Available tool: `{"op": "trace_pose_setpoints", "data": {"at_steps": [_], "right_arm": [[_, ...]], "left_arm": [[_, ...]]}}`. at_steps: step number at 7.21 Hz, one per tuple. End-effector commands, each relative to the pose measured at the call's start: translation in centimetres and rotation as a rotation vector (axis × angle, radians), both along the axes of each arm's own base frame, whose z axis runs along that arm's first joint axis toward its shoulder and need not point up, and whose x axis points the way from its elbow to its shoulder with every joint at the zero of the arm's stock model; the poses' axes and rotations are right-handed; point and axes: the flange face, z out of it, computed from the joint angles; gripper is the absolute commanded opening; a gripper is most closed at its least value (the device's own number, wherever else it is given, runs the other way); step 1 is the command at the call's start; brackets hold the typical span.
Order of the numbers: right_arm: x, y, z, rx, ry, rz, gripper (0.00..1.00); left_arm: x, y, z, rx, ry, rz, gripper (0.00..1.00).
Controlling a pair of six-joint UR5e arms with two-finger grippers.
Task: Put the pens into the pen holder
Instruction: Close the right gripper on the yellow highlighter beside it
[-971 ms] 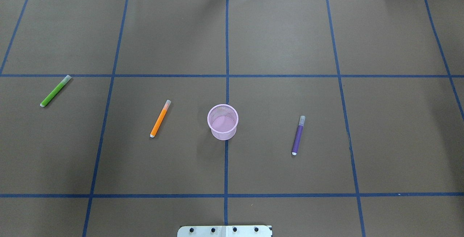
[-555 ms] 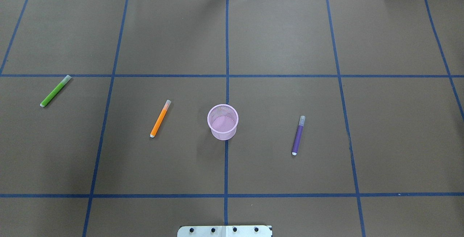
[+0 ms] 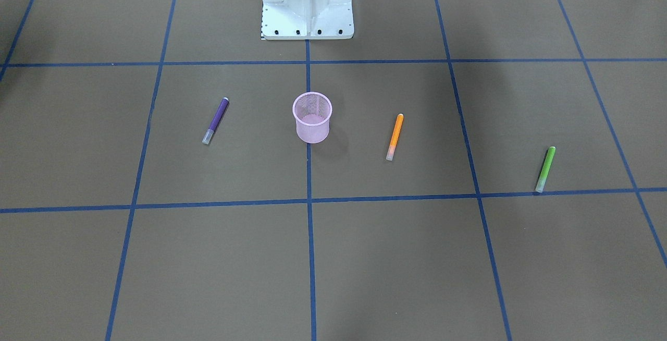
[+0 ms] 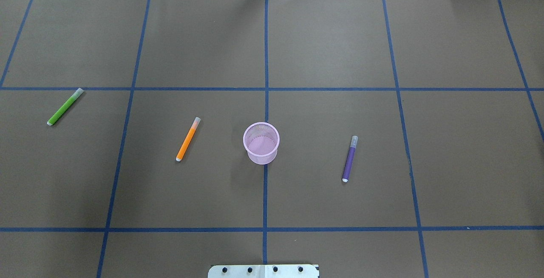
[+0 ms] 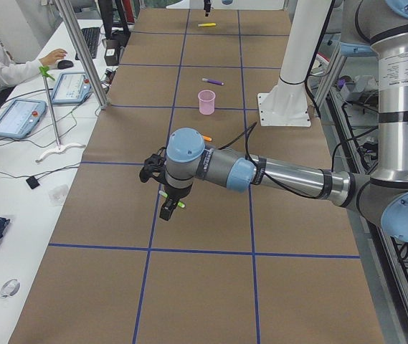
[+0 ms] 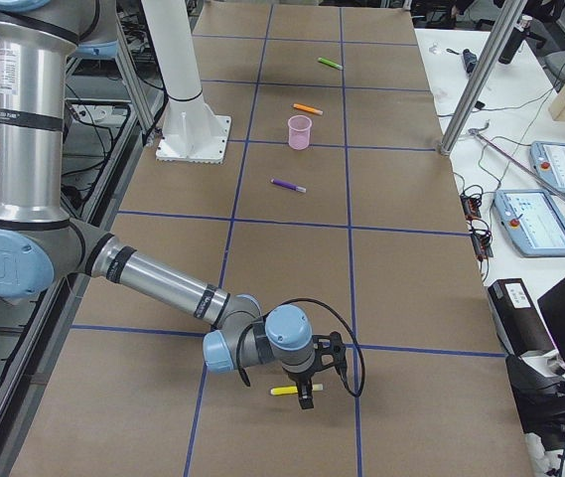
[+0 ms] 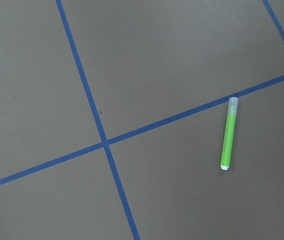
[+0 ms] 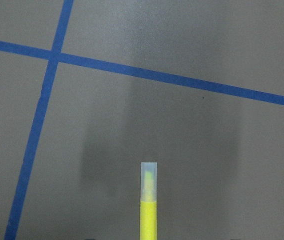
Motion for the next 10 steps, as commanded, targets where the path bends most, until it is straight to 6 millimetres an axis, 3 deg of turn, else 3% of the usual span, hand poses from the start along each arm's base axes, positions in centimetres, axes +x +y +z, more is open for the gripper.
{"op": "trace_pose_setpoints", "data": {"at_steps": [1,4,10], "right_arm": [[-3.5,-1.0,0.7,0.008,0.022,-0.024,0.85],[-3.5,0.1,2.6,-0.030,0.021,-0.028,0.63],[-3.4,1.4,4.5,-0.052,0.006,-0.032,0.49]], "left_arm": [[0.0,0.2,0.2,0.011,0.000,0.000,1.00],[0.0,0.1,0.1,0.014,-0.001,-0.001,1.00],[0.0,0.2,0.1,0.014,0.000,0.000,1.00]]}}
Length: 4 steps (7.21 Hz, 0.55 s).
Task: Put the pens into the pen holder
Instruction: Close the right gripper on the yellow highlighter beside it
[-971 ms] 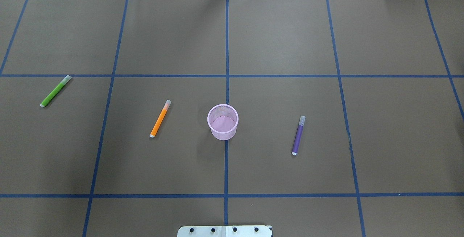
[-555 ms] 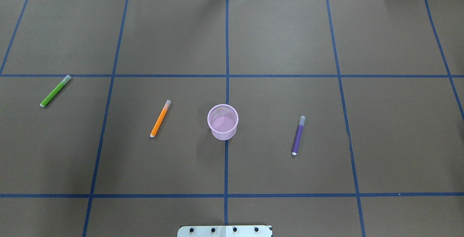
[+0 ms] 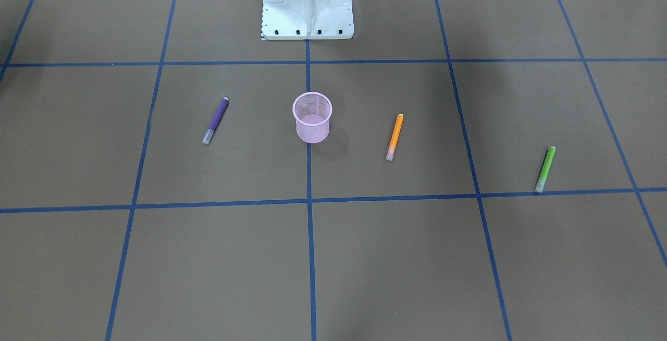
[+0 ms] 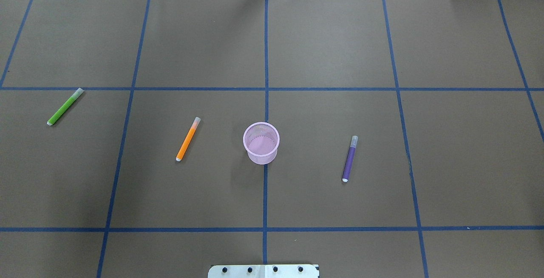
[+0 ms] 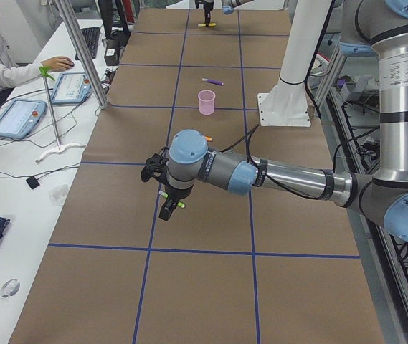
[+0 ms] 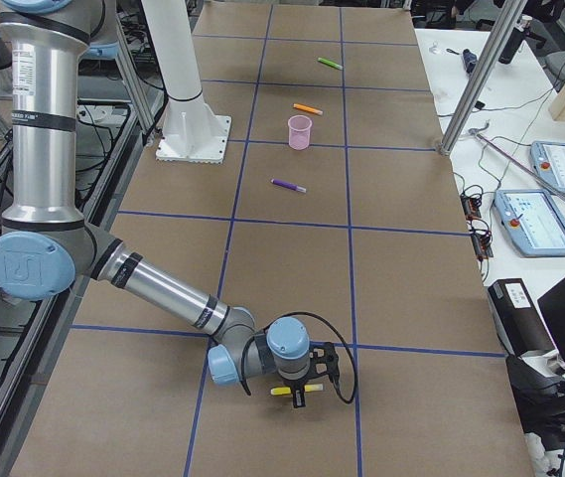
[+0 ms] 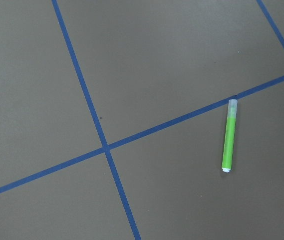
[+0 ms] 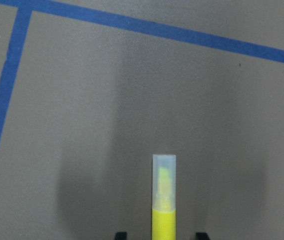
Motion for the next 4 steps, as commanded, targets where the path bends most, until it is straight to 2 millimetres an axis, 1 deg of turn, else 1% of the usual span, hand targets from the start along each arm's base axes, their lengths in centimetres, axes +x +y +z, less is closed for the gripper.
{"op": "trace_pose_setpoints", "data": {"at_steps": [1,2,3,4], "right_arm": [[0.04,0.17,0.26,-0.005,0.002,0.002,0.44],[0.03,0.17,0.25,-0.018,-0.002,0.016,0.32],[0.03,0.17,0.25,-0.021,-0.002,0.020,0.08],[0.02,0.14,0.18,-0.019,-0.003,0.020,0.00]], "left_arm": [[0.01,-0.03,-0.08,0.002,0.001,0.000,1.00],[0.00,-0.04,-0.07,0.002,0.000,0.000,1.00],[0.00,0.02,-0.01,0.000,0.000,0.000,1.00],[0.00,-0.04,-0.07,0.002,0.000,0.000,1.00]]}}
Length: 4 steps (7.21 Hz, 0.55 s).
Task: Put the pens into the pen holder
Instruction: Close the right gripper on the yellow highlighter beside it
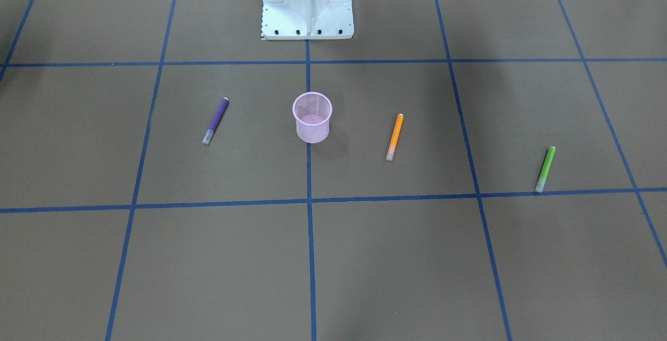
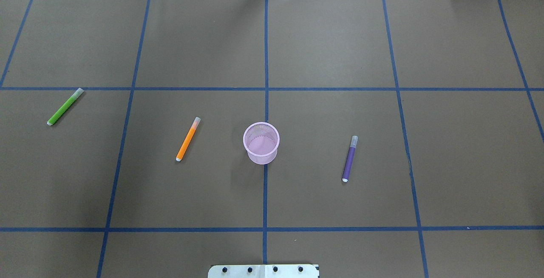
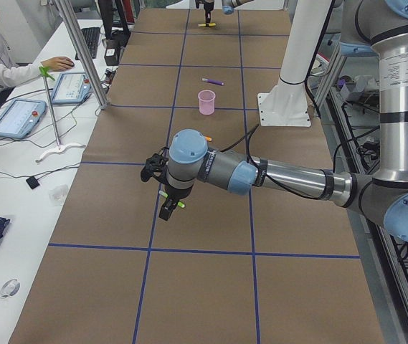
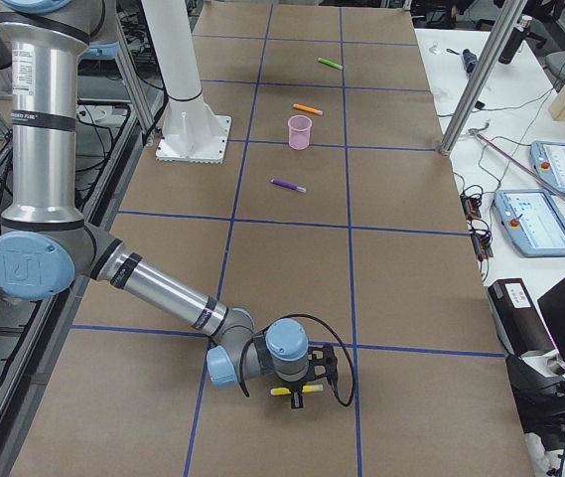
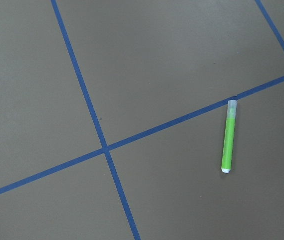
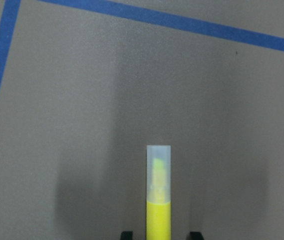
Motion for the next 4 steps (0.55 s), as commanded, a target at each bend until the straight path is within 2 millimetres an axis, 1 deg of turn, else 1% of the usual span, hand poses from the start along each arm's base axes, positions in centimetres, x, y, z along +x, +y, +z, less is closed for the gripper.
{"op": "trace_pose_setpoints", "data": {"at_steps": [1,2,3,4], "right_arm": [[0.0,-0.2,-0.3,0.003,-0.002,0.003,0.00],[-0.1,-0.7,-1.2,0.025,-0.005,0.003,0.00],[-0.3,-2.1,-3.5,0.075,-0.013,0.005,0.00],[-0.7,-4.6,-8.7,0.182,-0.031,0.006,0.00]], "left_arm": [[0.0,0.0,0.1,-0.002,0.000,0.000,1.00],[0.0,0.0,0.0,-0.002,0.002,-0.001,1.00],[0.0,0.0,0.1,-0.004,0.002,-0.001,1.00],[0.0,0.0,-0.2,0.004,0.001,0.000,1.00]]}}
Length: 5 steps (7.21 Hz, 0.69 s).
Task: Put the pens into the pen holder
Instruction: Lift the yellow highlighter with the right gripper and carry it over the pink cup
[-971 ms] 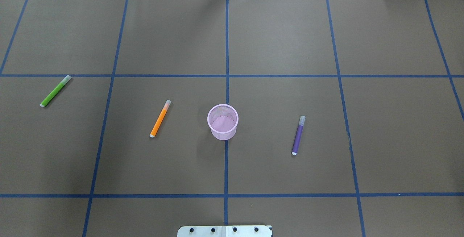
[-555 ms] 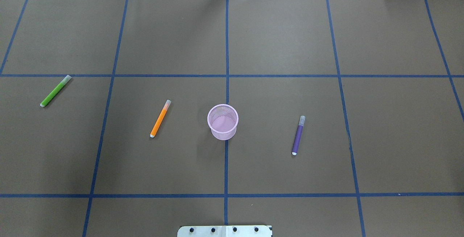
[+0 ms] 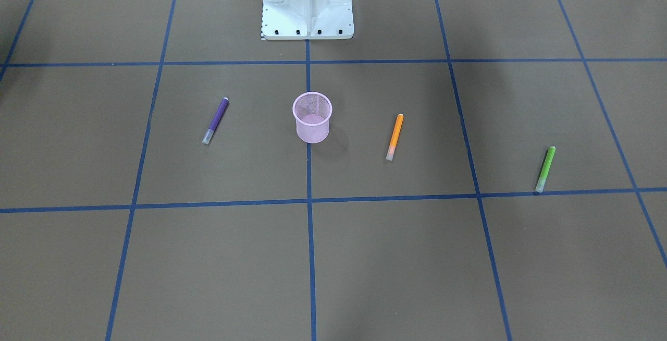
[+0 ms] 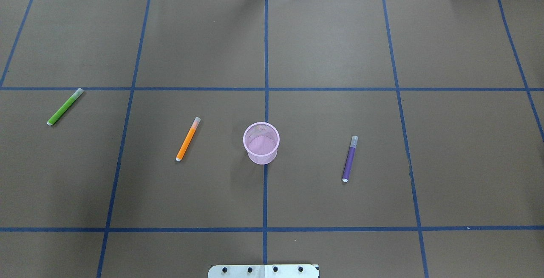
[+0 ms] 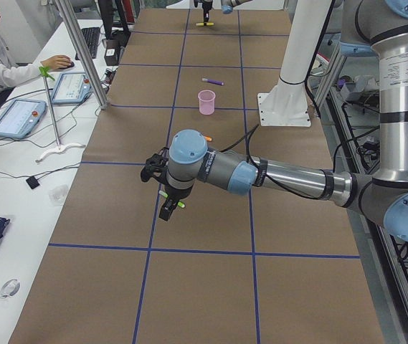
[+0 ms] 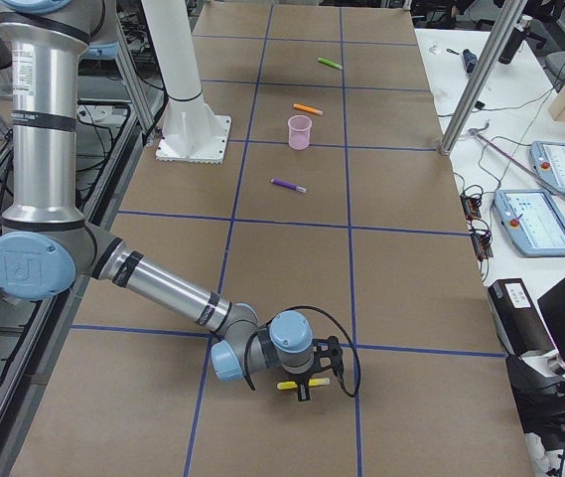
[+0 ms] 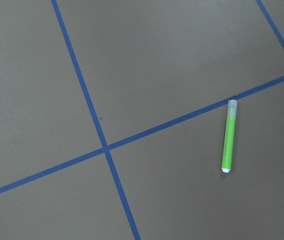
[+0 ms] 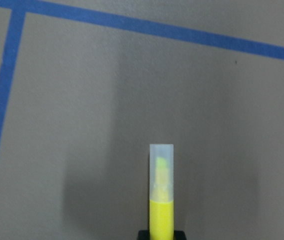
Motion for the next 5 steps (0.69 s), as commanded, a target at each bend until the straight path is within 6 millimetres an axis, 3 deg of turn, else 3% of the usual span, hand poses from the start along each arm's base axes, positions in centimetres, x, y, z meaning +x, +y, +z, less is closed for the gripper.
{"op": "trace_pose_setpoints", "data": {"at_steps": [1,2,3,5], "right_arm": [[-0.8,-4.3,-10.4,0.203,-0.042,0.009,0.00],[-1.7,-6.7,-16.3,0.259,-0.112,0.035,0.00],[-4.4,-7.6,-21.9,0.241,-0.238,0.046,0.00],[-11.8,-6.6,-33.4,0.303,-0.360,0.021,0.00]], "left_arm": [[0.0,-0.1,-0.6,0.014,0.000,0.002,1.00],[0.1,-0.2,-0.6,0.015,0.000,0.003,1.00],[0.1,-0.3,-1.1,0.041,0.000,0.003,1.00],[0.1,-0.4,-1.4,0.103,0.004,0.003,1.00]]}}
